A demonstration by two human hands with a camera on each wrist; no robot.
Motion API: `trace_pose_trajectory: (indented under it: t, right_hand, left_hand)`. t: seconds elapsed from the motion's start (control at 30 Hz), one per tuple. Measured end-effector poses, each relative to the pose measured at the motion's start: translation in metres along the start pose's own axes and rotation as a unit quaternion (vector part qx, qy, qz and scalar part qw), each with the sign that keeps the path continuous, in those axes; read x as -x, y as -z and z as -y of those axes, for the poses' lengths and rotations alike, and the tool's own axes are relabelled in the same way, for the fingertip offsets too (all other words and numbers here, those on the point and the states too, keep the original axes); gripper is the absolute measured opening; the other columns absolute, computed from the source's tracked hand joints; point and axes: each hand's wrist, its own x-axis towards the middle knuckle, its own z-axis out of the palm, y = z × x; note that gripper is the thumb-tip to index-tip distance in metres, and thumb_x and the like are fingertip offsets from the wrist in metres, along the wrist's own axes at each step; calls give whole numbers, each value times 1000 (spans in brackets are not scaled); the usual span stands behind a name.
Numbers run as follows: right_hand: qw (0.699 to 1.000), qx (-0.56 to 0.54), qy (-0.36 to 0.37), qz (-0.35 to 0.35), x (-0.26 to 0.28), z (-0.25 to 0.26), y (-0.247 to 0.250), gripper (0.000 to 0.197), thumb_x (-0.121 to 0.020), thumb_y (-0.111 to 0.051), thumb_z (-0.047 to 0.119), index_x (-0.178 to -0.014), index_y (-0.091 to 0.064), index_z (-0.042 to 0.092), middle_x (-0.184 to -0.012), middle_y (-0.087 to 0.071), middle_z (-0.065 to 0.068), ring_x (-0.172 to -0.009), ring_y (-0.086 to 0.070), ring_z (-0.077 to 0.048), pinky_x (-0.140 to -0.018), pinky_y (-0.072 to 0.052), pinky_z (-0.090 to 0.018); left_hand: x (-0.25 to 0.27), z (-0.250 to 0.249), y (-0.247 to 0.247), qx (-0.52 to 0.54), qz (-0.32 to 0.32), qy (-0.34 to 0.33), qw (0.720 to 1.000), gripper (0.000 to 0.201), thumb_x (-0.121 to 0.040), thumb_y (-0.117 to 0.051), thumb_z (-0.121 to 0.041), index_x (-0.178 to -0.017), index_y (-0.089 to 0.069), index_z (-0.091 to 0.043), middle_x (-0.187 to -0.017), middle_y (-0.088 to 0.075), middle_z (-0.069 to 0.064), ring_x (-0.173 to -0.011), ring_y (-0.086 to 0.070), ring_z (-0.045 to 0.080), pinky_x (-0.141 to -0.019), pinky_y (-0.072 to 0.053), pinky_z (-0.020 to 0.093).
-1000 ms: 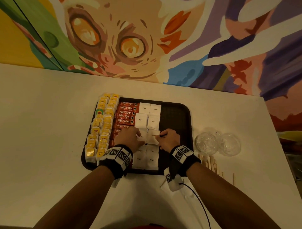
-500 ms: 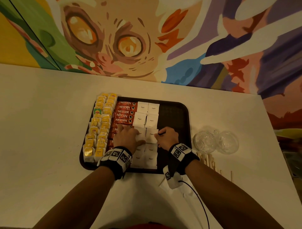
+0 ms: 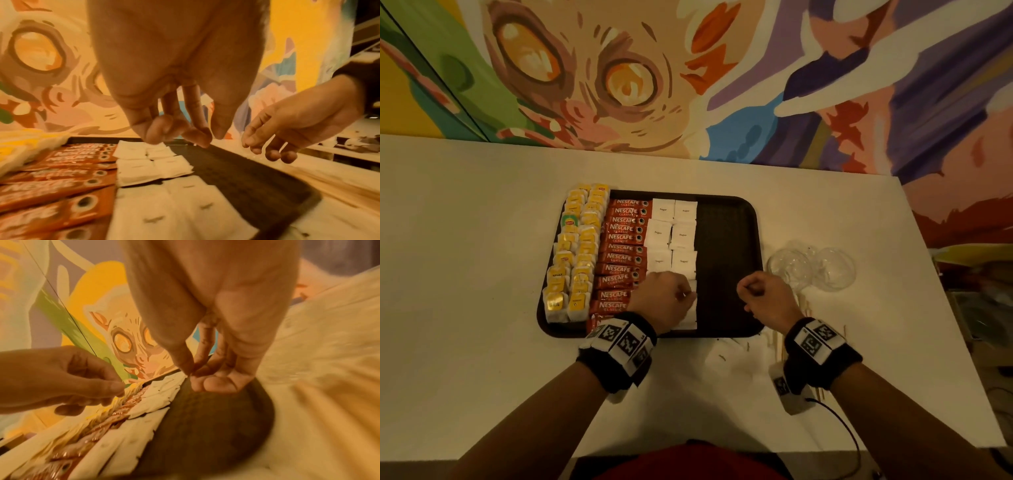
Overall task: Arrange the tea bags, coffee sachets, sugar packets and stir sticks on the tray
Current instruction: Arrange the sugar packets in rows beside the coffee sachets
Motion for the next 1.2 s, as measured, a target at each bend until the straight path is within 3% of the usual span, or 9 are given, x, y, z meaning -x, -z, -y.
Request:
trace_pose_trajectory:
  t: [0.1,0.17,0.3,0.47,0.6,0.77,0.93,1.03,1.2]
  right_hand:
    - [999,27,-8,-22,22,-27,10,11,-90,-68,14,-86,-64,23,-84,-64,10,-76,-64,-8,-61,-52,-12]
    - [997,64,-11,-40,38,-42,14,8,-89,-68,13,-88,-65,20,-82,-62,13,-74,-60,-1,-58,-44,-4]
    - [995,82,-47,-36,62,-61,11,15,-86,-73,21,-95,-61,21,-81,-60,12,-74,-59,-6,-58,-42,-7]
    - [986,160,-45,-22,76,-71,-8,57,-75,-82,36,-123,-54,24,-119,-53,3,-104,-57,-15,-87,-49,-29]
    - [987,157,-39,-15,79,-68,-12,63,-75,-81,35,-129,-50,25,-130,-46,0,-116,-55,-22,-96,-49,-38]
    - [988,145,-40,-29,83,-63,-11,44,-78,-80,29,-115,-56,23,-112,-42,6,-98,-52,-14,-87,-49,-31]
    - [992,120,-28,-19,86,-63,-8,19,-83,-75,29,-90,-62,18,-83,-62,3,-73,-58,-9,-65,-47,-21]
    - [996,86,-31,15,90,-64,-6,18,-83,-75,26,-84,-61,15,-74,-66,5,-70,-64,-11,-57,-46,-18]
    - [997,25,-43,51,90,-66,-11,20,-82,-75,19,-85,-57,12,-79,-71,2,-68,-71,-13,-60,-59,-27]
  left_hand:
    - [12,-14,-20,7,66,-2,998,17,-91,-61,-38,-95,-68,-23,-93,-67,-4,-85,-61,10,-84,-55,33]
    - [20,-21,-36,0,105,10,994,18,-89,-62,-39,-97,-67,-23,-97,-64,-3,-87,-60,11,-85,-55,34]
    - [37,-32,-63,-43,148,39,987,34,-91,-58,-45,-112,-56,-20,-112,-53,2,-100,-55,18,-92,-49,36]
    - [49,-40,-85,-121,131,34,983,42,-95,-46,-51,-119,-53,-18,-120,-55,5,-109,-54,22,-92,-46,36]
    - [54,-39,-94,-147,99,15,984,43,-96,-45,-49,-125,-50,-17,-124,-56,4,-111,-56,23,-92,-47,37]
    - [53,-37,-93,-104,111,61,987,42,-93,-53,-46,-125,-49,-20,-124,-56,4,-111,-55,23,-94,-48,37]
    - [50,-32,-86,-77,147,127,978,48,-85,-65,-46,-122,-50,-19,-122,-54,2,-111,-55,22,-95,-47,37]
    - [49,-27,-84,-58,160,144,975,48,-81,-68,-46,-117,-52,-19,-116,-56,2,-104,-57,21,-93,-50,38]
    - [55,-26,-86,-6,149,110,983,14,-84,-66,-30,-81,-53,-24,-89,-56,-5,-82,-55,13,-79,-50,27]
